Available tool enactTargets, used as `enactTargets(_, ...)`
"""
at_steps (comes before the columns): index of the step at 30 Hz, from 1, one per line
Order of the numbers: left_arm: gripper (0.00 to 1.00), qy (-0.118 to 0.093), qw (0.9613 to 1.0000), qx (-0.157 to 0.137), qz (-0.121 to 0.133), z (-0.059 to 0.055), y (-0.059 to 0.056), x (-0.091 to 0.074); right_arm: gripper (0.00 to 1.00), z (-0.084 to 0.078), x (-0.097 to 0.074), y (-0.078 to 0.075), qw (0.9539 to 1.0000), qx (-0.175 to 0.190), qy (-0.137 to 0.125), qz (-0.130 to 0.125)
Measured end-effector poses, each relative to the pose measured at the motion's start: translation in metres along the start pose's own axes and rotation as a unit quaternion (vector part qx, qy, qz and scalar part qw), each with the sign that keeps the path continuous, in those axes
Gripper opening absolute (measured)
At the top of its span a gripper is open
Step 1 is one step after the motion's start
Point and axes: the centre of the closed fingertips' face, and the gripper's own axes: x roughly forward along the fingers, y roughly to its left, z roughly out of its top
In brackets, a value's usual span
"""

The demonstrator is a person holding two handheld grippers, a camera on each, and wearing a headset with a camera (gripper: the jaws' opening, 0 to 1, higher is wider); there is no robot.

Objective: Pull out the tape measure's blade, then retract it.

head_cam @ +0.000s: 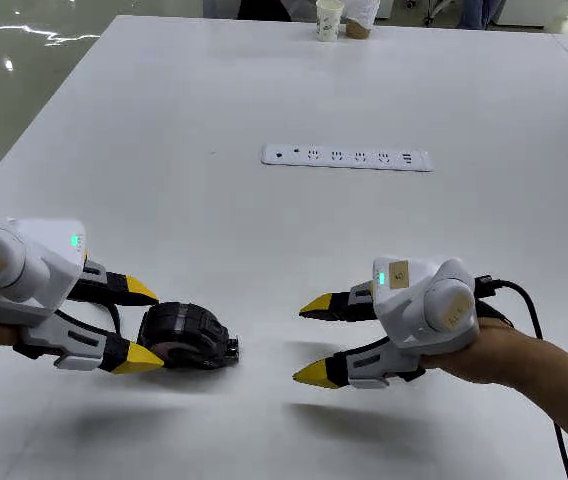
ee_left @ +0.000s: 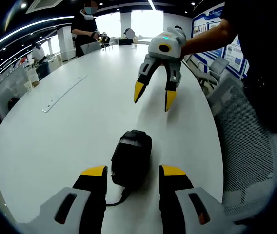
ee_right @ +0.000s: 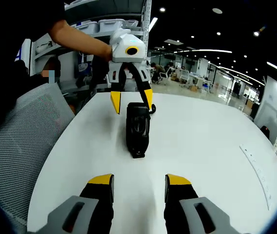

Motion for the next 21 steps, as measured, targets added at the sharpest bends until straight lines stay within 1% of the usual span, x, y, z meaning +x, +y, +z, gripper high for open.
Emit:
enactTargets(6,0.29,0.016,0.9997,0.017,-0.011,-0.003,0.002,0.002,0.36,0.005,0.012,-0.001,0.9999,-0.012,0.002,0.012)
enactTargets(8,0.27,0.019,0.9995,0.017,-0.017,-0.004,0.002,0.002,0.35,0.006,0.016,-0.001,0.9997,-0.015,0.003,0.017)
enactTargets(13,0.25,0.031,0.999,0.023,-0.024,-0.007,0.005,0.004,0.32,0.009,0.025,-0.001,0.9995,-0.018,0.006,0.027)
enactTargets(18,0.24,0.034,0.9985,0.026,-0.034,-0.007,0.004,0.006,0.31,0.012,0.034,-0.001,0.9993,-0.019,0.006,0.033)
enactTargets(21,0.24,0.036,0.9984,0.022,-0.037,-0.008,0.004,0.008,0.29,0.013,0.039,-0.001,0.9992,-0.016,0.006,0.036)
